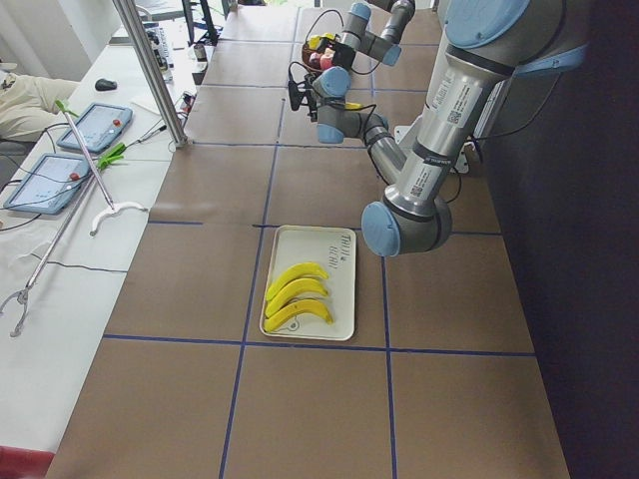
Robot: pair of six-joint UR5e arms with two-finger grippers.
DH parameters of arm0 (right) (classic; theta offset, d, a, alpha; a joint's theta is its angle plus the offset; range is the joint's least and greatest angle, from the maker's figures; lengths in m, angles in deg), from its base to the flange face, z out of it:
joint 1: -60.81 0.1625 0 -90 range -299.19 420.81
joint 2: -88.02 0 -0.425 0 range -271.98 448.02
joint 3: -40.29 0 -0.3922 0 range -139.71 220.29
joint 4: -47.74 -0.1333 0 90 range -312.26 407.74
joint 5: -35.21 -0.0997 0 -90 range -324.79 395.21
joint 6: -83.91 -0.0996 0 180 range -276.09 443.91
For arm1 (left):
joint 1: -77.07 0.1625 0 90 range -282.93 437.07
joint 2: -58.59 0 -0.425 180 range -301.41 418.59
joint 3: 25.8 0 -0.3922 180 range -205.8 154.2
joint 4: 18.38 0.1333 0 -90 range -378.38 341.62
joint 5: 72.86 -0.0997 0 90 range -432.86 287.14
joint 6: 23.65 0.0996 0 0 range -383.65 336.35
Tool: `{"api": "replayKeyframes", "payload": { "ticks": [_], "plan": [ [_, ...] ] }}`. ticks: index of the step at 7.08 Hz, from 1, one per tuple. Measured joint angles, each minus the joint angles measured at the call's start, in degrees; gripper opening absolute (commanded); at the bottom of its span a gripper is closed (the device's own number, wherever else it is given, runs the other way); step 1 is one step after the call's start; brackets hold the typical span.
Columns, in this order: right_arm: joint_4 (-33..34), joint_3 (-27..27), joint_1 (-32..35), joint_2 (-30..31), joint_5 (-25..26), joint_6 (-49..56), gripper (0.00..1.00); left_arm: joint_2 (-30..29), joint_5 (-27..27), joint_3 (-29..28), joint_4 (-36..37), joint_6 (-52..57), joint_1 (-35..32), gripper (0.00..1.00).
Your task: Transfer all bananas from basket to plate
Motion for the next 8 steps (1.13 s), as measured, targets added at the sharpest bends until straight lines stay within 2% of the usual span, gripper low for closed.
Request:
{"api": "replayKeyframes", "payload": {
  "ticks": [3,4,5,6,7,8],
  "plan": [
    [0.0,0.1,0.0,-0.1,0.2,0.0,0.0,0.1,0.0,-0.1,-0.1,0.0,1.3,0.88],
    [0.0,0.1,0.0,-0.1,0.2,0.0,0.0,0.0,-0.1,-0.1,-0.1,0.0,1.7,0.8],
    [0.0,0.1,0.0,-0.1,0.2,-0.1,0.0,0.0,-0.1,-0.1,-0.1,-0.1,2.0,0.65],
    [0.0,0.1,0.0,-0.2,0.2,-0.1,0.0,0.0,-0.1,0.0,-0.1,-0.1,2.3,0.56],
    [0.0,0.1,0.0,-0.2,0.2,-0.1,0.0,0.0,-0.1,0.0,-0.1,-0.1,2.3,0.53],
    [0.0,0.1,0.0,-0.2,0.2,-0.1,0.0,0.0,-0.1,0.0,-0.1,-0.1,2.4,0.37]
  ]
}}
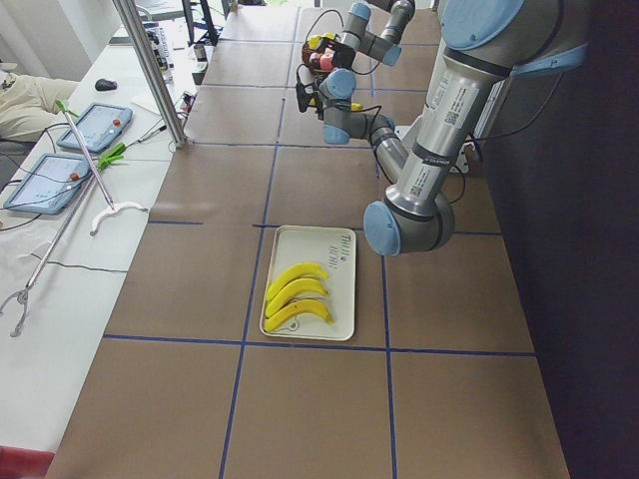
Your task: Transfer all bananas from basket to plate
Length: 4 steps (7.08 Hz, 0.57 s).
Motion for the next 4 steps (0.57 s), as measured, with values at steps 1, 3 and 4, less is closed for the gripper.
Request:
{"api": "replayKeyframes", "payload": {
  "ticks": [1,3,4],
  "plan": [
    [0.0,0.0,0.0,0.0,0.0,0.0,0.01,0.0,0.0,0.0,0.0,0.0,0.0,0.12],
    [0.0,0.0,0.0,0.1,-0.1,0.4,0.62,0.2,0.0,0.1,0.0,0.0,0.0,0.0],
    [-0.1,0.0,0.1,0.0,-0.1,0.2,0.98,0.4,0.0,0.1,0.1,0.1,0.0,0.0]
  ]
}}
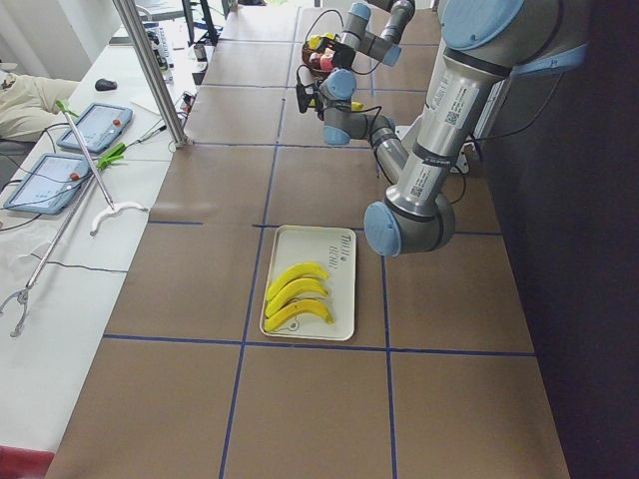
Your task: Transfer all bananas from basket to plate
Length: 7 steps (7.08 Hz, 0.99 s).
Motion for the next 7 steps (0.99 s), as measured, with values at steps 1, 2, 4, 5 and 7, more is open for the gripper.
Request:
{"api": "replayKeyframes", "payload": {
  "ticks": [1,2,4,5,7],
  "plan": [
    [0.0,0.0,0.1,0.0,0.0,-0.3,0.99,0.2,0.0,0.0,0.1,0.1,0.0,0.0],
    [0.0,0.0,0.3,0.0,-0.2,-0.7,0.99,0.3,0.0,0.0,0.3,0.1,-0.1,0.0],
    [0.0,-0.2,1.4,0.1,-2.2,-0.9,0.99,1.0,0.0,0.1,0.4,0.4,-0.5,0.0],
    [0.1,-0.3,2.8,0.5,-4.8,-1.0,0.99,2.4,0.0,0.6,0.3,0.3,-1.2,0.0],
    [4.0,-0.4,7.4,2.5,-12.9,-0.9,0.99,8.0,-0.1,2.0,0.0,-1.3,-3.9,0.0]
  ]
}}
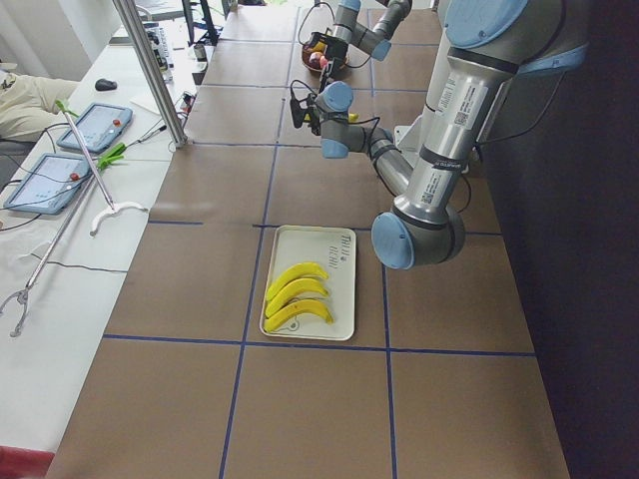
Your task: Transfer all bananas from basket to plate
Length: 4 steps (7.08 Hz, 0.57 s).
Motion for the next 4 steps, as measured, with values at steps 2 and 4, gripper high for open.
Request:
{"api": "replayKeyframes", "payload": {
  "ticks": [2,4],
  "plan": [
    [8.8,0.1,7.4,1.4,-10.5,1.7,0.99,5.6,-0.1,0.5,-0.1,-7.2,-4.8,0.0],
    [17.6,-0.2,14.4,4.6,-18.2,10.7,0.99,10.8,-1.2,0.7,-1.4,-12.5,-10.2,0.0]
  ]
}}
